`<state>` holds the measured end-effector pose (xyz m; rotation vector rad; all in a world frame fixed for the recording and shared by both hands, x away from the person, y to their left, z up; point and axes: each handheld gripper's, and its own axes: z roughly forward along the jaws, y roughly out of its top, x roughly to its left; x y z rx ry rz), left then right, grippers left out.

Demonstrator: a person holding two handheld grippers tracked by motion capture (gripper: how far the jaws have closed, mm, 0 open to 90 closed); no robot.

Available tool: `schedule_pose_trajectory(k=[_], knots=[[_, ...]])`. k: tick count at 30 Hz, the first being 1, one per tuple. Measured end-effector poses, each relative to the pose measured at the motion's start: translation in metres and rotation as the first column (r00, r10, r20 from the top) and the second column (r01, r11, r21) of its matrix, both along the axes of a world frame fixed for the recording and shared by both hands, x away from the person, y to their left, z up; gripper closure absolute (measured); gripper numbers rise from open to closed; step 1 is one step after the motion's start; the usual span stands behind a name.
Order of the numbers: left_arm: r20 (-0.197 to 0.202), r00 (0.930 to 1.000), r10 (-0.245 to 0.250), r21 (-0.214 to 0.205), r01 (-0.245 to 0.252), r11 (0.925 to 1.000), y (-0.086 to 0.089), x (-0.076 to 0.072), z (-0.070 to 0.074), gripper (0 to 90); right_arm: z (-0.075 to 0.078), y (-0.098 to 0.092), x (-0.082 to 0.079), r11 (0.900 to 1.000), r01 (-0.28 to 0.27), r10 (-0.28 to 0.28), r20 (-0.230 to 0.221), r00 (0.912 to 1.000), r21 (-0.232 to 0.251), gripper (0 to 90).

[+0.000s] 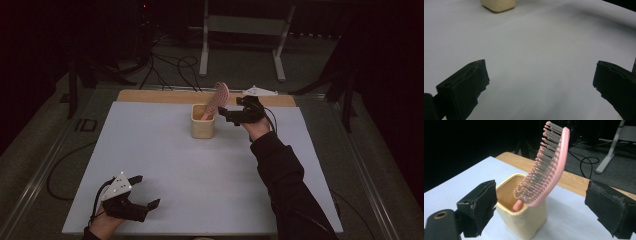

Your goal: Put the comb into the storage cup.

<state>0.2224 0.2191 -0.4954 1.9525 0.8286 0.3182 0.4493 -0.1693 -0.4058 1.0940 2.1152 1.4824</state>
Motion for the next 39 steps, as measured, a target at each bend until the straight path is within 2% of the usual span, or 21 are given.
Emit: schedule_pose_trajectory(k=[16, 18, 26, 39], knots=[[0.002, 1.0, 0.005, 0.0, -0.005, 1.0, 0.0, 0.0, 0.001, 0.4, -0.012, -0.013, -0.023, 0.9992, -0.039, 0.039, -0.013, 0.9992, -0.007, 10.0], [0.0, 1.0, 0.003, 0.0, -0.003, 1.0, 0.0, 0.0, 0.0, 0.4, -0.014, -0.014, -0.026, 0.9989, -0.047, 0.047, -0.013, 0.9988, 0.003, 10.0], [0.002, 1.0, -0.001, 0.001, 0.001, 1.0, 0.0, 0.0, 0.001, 0.4, -0.026, -0.021, -0.04, 0.9976, -0.067, 0.067, -0.004, 0.9977, -0.016, 10.0], [-0.001, 1.0, 0.001, 0.0, -0.001, 1.0, 0.0, 0.001, 0.0, 0.4, -0.044, -0.032, -0.069, 0.9939, -0.106, 0.106, -0.017, 0.9942, -0.03, 10.0]])
